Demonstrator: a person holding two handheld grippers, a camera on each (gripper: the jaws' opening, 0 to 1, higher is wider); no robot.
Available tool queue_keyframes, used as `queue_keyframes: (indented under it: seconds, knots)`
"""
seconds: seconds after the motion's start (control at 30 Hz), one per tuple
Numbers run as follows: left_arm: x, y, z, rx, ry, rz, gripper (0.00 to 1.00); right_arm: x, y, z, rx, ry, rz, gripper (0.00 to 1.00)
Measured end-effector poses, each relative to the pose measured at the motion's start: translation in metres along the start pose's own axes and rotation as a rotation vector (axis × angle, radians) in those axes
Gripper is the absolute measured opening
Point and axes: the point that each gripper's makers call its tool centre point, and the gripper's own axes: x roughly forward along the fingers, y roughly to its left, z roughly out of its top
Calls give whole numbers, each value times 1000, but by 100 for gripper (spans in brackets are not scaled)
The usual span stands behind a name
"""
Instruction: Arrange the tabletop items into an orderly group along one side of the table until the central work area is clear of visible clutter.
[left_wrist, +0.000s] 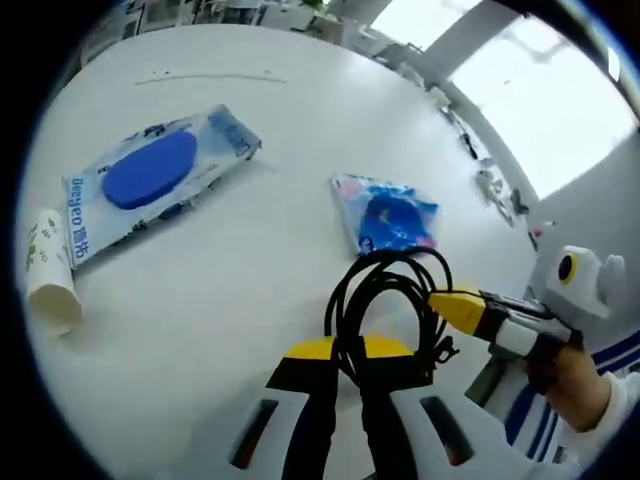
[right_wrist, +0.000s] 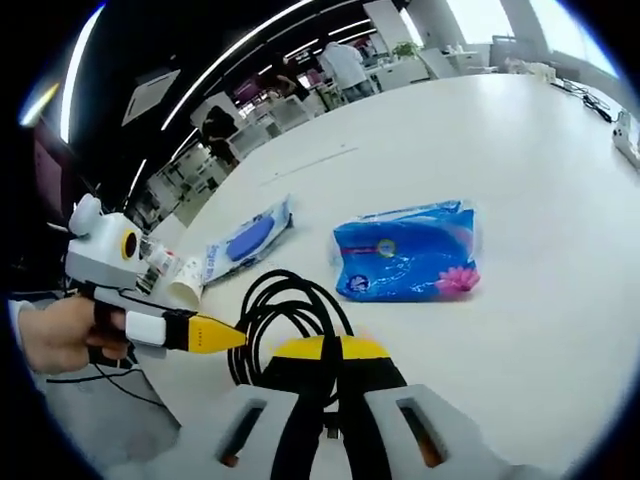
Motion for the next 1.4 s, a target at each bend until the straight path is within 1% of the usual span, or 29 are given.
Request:
queue_keyframes:
  seconds: [0.1,0.27,0.57,0.73,1.07,1.13,1.17,1.3,1.4]
  knots:
    - [3,-1,-4,4,7,1,3,-1,-2,-5,5,8,-4,0]
    - [8,0,-7,-19,10,6,3,2,-7,-7,4,13,-6,0]
    - [17,2,-12,-8,29,10,3,8,-18,-20,21,31,-12,0]
    - [21,0,-14,6,40,16,3,6,-21,-25,36,37,-17,0]
    - [27,3,-11,10,42,26,3,8,-23,-24,40,41,-13,0]
    - [29,4,-11,7,44,27,3,9,-25,-25,53,46,-12,0]
    - [30,5,-11,6,45,30,3,10,-26,-25,76,47,-10,0]
    - [32,7,-11,8,51,35,3,12,-26,-24,65,43,-3,0]
    - [34,10,-13,-6,56,37,3,14,-27,-24,55,43,6,0]
